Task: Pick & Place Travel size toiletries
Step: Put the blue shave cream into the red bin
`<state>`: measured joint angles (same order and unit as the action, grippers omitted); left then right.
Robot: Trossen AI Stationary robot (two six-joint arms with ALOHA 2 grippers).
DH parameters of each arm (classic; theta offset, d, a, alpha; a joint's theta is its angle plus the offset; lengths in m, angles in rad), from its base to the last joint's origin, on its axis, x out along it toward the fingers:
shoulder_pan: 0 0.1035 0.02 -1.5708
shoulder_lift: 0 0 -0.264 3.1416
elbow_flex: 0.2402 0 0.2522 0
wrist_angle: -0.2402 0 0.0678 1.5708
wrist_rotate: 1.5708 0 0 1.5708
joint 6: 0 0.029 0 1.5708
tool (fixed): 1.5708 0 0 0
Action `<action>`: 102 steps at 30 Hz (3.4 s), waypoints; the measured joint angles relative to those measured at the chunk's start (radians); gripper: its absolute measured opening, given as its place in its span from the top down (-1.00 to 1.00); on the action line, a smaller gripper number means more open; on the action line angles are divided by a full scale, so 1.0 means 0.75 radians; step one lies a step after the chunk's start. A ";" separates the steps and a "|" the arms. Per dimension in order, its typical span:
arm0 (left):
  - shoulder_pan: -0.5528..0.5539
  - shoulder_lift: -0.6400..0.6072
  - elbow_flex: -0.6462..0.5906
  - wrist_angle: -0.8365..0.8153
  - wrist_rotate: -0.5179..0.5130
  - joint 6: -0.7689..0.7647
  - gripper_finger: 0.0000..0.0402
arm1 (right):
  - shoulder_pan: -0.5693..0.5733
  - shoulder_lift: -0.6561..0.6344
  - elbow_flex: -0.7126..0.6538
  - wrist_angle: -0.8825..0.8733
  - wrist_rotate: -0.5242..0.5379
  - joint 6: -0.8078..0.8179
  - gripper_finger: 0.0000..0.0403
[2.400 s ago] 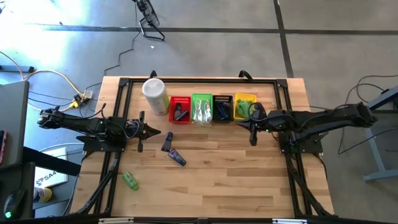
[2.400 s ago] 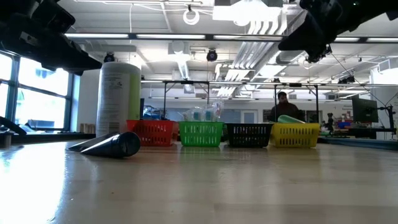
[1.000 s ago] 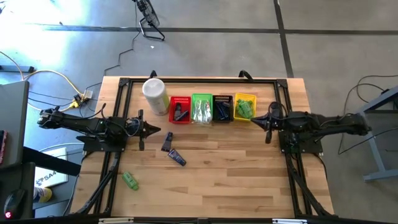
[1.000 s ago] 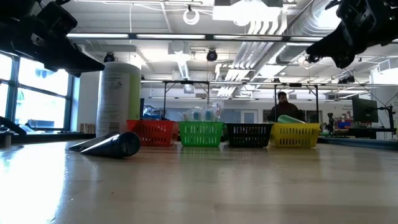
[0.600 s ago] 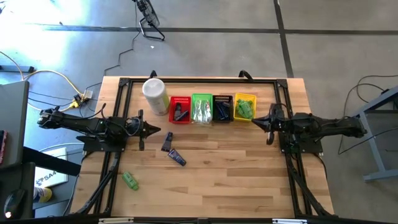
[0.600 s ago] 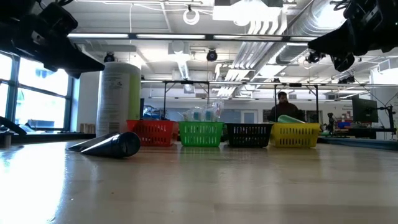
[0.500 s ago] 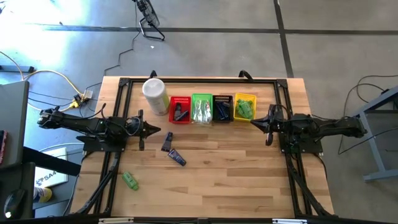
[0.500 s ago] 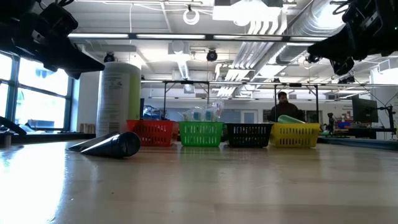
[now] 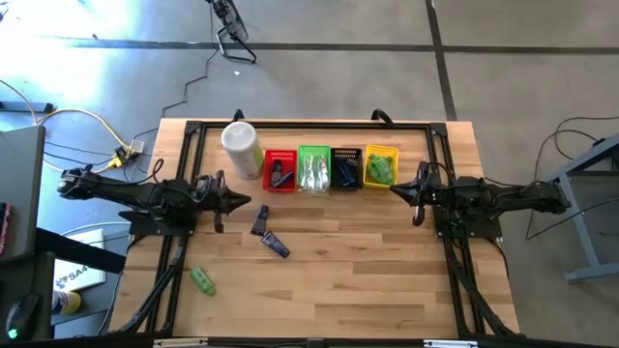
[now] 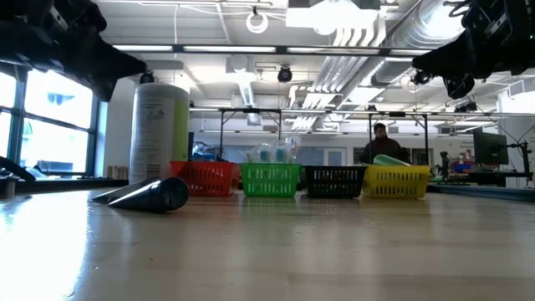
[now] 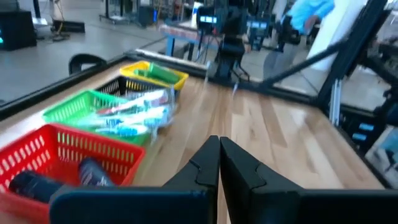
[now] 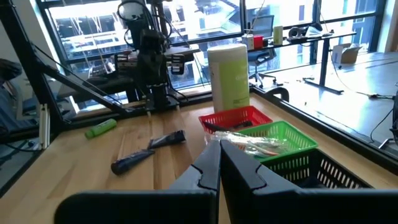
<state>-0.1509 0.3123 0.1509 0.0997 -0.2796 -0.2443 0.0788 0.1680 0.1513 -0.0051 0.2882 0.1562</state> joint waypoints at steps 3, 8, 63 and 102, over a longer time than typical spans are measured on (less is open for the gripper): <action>-0.001 0.060 0.001 0.064 -0.001 -0.002 0.97 | 0.000 0.000 0.000 0.000 -0.001 0.000 0.99; -0.001 0.240 0.001 0.151 -0.035 -0.070 0.99 | 0.000 0.000 0.000 -0.001 -0.003 0.000 0.99; -0.385 1.223 1.006 -1.556 -0.089 -1.695 1.00 | 0.000 0.001 0.000 -0.024 -0.003 -0.030 0.99; -0.384 1.222 1.005 -1.596 -0.125 -1.706 -0.60 | 0.000 0.001 0.000 -0.057 0.001 -0.040 0.99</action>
<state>-0.4389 1.2285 0.9047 -1.0974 -0.3736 -1.5242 0.0788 0.1688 0.1513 -0.0479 0.2890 0.1266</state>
